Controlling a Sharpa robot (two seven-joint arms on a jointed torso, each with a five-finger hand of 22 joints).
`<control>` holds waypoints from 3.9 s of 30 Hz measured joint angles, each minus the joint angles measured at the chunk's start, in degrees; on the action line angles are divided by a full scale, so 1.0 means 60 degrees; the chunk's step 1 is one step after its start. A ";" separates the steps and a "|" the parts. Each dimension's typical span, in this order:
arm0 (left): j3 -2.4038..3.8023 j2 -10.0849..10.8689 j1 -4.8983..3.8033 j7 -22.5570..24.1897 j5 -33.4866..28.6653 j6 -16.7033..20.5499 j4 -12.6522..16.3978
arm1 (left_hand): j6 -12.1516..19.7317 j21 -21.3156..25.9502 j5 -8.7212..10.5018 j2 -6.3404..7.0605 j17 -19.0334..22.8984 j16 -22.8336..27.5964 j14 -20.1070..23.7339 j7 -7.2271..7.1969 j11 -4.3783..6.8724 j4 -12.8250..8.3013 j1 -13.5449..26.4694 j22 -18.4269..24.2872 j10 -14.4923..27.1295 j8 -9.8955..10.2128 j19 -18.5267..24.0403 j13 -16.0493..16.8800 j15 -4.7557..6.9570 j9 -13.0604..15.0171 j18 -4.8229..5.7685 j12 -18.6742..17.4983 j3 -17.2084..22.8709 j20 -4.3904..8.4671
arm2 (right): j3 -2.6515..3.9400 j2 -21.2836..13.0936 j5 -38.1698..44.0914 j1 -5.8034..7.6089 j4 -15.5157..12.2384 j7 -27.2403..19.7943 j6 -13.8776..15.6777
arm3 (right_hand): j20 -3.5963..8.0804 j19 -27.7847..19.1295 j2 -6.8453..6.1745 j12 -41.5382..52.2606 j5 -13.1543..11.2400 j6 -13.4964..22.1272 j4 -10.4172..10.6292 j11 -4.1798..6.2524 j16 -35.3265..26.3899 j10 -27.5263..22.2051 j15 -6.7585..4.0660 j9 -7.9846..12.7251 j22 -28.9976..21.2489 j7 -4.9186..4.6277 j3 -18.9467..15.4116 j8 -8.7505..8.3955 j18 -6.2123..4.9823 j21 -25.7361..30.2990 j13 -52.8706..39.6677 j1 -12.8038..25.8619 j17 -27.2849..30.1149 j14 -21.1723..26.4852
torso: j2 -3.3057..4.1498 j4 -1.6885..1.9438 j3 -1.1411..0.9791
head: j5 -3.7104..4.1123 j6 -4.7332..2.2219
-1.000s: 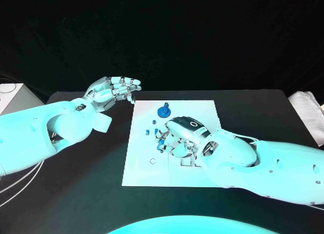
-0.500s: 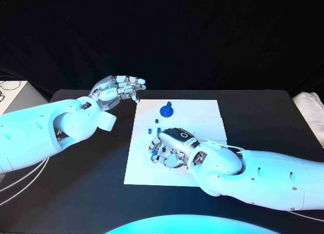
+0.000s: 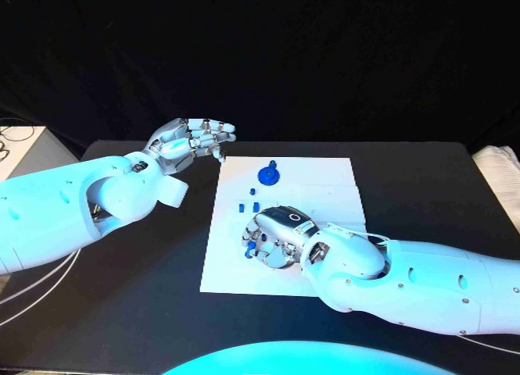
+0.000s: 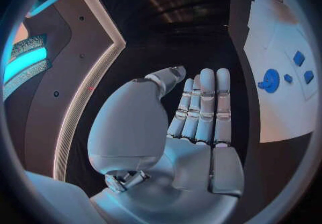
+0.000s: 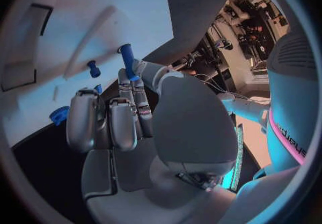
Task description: Assemble the parts on the task board
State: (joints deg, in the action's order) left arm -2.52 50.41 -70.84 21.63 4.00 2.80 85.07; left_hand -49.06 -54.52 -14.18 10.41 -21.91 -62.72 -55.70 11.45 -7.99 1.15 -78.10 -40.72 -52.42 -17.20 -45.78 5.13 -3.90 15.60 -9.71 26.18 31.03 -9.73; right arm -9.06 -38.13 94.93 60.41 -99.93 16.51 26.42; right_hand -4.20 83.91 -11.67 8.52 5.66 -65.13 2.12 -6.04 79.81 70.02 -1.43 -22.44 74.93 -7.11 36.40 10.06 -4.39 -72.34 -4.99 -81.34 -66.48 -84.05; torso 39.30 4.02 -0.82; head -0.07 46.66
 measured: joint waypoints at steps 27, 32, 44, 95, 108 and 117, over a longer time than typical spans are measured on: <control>-0.0001 0.0056 0.0001 -0.0009 0.0000 -0.0001 0.0030 | 0.0000 0.0000 0.0000 0.0000 0.0007 0.0000 0.0000 0.0000 0.0000 0.0007 0.0000 0.0002 0.0000 0.0000 0.0000 0.0001 0.0000 0.0000 0.0001 -0.0001 -0.0007 0.0000 | -0.0058 0.0192 0.0412 0.0018 0.0172 0.0123 -0.0342 | -0.0004 0.0003 -0.0084 -0.0440 0.0312 0.0454 -0.0432 0.0140 -0.0130 -0.0140 0.0083 -0.0042 -0.0003 -0.0184 0.0238 -0.0153 0.0000 0.0712 -0.0206 0.0535 0.0263 -0.0001 | -0.0012 -0.0010 0.0015 | 0.0018 0.0042; -0.0001 0.0067 0.0001 -0.0013 0.0000 -0.0002 0.0037 | 0.0000 0.0000 0.0000 0.0000 0.0007 0.0000 0.0000 0.0000 0.0000 0.0007 0.0000 0.0002 0.0000 0.0000 0.0000 0.0001 0.0000 0.0000 0.0000 -0.0001 -0.0006 0.0001 | -0.0115 0.0198 0.0379 -0.0004 0.0220 -0.0005 -0.0395 | -0.0231 -0.0165 -0.0372 -0.0769 0.0521 0.0799 -0.0492 0.0129 -0.0403 -0.0790 0.0234 -0.0002 -0.0004 -0.0270 -0.0017 -0.0356 -0.0002 0.1860 0.0044 0.1066 0.0748 0.0008 | -0.0012 -0.0010 0.0016 | 0.0024 0.0049; -0.0001 0.0086 0.0001 -0.0028 0.0000 -0.0006 0.0043 | 0.0000 0.0000 0.0000 0.0000 0.0006 0.0000 0.0000 0.0000 0.0000 0.0006 0.0000 0.0018 0.0000 0.0000 0.0000 0.0001 0.0000 0.0000 0.0000 -0.0001 -0.0006 0.0001 | -0.0131 0.0041 0.0282 -0.0016 0.0226 -0.0176 -0.0358 | -0.0361 -0.0465 -0.0306 -0.0524 0.0556 0.1398 -0.0546 -0.0052 -0.0838 -0.2379 0.0393 0.0186 -0.0440 -0.0338 -0.1476 -0.0808 -0.0303 0.3711 0.0188 0.0773 0.1596 0.0122 | -0.0016 -0.0016 -0.0003 | 0.0040 0.0044; -0.0010 0.0263 0.0286 -0.0050 -0.0002 -0.0069 0.0156 | 0.0000 0.0117 0.0036 0.0016 0.0036 0.0000 0.0000 0.0000 -0.0020 0.0088 0.0097 0.0095 0.0020 0.0000 -0.0035 -0.0025 0.0000 0.0000 0.0001 0.0037 -0.0141 -0.0035 | -0.0219 -0.4983 -0.4036 0.1007 -0.1713 0.1480 -0.0872 | 0.0262 0.0018 0.1219 1.1953 0.0353 0.1038 0.2468 0.0905 0.1164 0.2271 -0.0345 -0.0956 0.0000 0.0329 -0.7421 0.0895 0.0297 -0.1340 -1.1661 0.2048 -0.1411 0.0001 | -0.0151 -0.0190 -0.0021 | 0.0935 -0.0174; -0.0010 0.0324 0.0289 -0.0068 -0.0002 -0.0112 0.0200 | 0.0000 0.0166 0.0036 0.0005 0.0035 0.0000 0.0000 0.0000 -0.0035 0.0139 0.0182 0.0125 0.0035 0.0000 -0.0034 -0.0025 0.0000 0.0000 0.0001 0.0037 -0.0192 -0.0034 | -0.0225 -0.4524 -0.3493 0.0599 -0.1475 0.2004 -0.1110 | 0.0260 0.0017 0.1306 1.1952 0.0349 0.0999 0.2469 0.0939 0.1202 0.2305 -0.0345 -0.1028 -0.0002 0.0367 -0.7532 0.0987 0.0297 -0.1467 -1.1659 0.2262 -0.1409 0.0002 | -0.0146 -0.0201 -0.0021 | 0.0891 -0.0089; -0.0010 0.0335 0.0289 -0.0067 -0.0001 -0.0117 0.0217 | 0.0000 0.0166 0.0036 0.0005 0.0034 0.0000 0.0000 0.0000 -0.0035 0.0166 0.0181 0.0132 0.0035 0.0000 -0.0034 -0.0033 0.0000 0.0000 0.0001 0.0037 -0.0219 -0.0034 | -0.0195 -0.3871 -0.2989 0.0372 -0.1154 0.2198 -0.1191 | 0.0259 0.0017 0.1215 1.1952 0.0235 0.0958 0.2480 0.0939 0.1201 0.2305 -0.0344 -0.1169 -0.0003 0.0400 -0.7619 0.1207 0.0297 -0.1496 -1.1658 0.2524 -0.1408 0.0002 | -0.0158 -0.0214 -0.0030 | 0.0889 -0.0049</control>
State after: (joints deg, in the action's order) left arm -2.58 52.42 -69.10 21.22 3.99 2.10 86.38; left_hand -49.06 -53.52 -13.97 10.44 -21.70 -62.72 -55.69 11.45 -8.20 2.15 -77.01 -39.93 -52.21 -17.20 -45.98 4.93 -3.90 15.60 -9.71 26.41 29.71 -9.93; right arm -10.23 -61.36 77.00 62.64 -106.86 29.69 19.28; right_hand -2.65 84.01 -4.38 80.23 7.07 -59.38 17.00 -0.40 87.01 83.85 -3.49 -29.46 74.92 -4.72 -9.32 17.31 -2.61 -81.32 -74.93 -66.20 -74.93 -84.03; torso 38.35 2.74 -1.00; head 5.26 46.37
